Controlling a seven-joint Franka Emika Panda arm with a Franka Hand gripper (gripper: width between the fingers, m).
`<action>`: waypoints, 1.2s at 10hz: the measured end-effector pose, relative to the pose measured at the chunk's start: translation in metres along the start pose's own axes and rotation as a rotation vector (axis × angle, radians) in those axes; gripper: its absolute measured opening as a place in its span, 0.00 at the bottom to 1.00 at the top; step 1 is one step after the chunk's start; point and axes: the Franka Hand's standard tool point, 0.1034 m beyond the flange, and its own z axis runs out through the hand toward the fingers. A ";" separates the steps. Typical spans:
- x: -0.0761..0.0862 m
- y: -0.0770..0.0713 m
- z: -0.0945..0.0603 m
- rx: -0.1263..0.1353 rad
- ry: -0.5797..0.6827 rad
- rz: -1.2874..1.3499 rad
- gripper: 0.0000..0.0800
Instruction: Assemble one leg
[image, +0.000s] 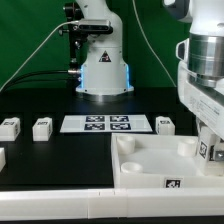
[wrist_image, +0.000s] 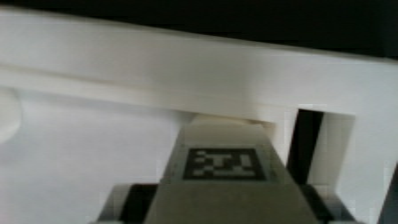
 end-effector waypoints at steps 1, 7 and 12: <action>0.000 -0.001 0.000 0.005 0.001 0.120 0.36; 0.004 -0.001 -0.001 0.014 -0.011 0.246 0.36; 0.005 0.001 0.000 0.010 -0.013 0.198 0.76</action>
Offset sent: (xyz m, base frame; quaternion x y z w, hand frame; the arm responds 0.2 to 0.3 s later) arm -0.0046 -0.0005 0.0002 -0.0001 0.0042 0.3526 0.9358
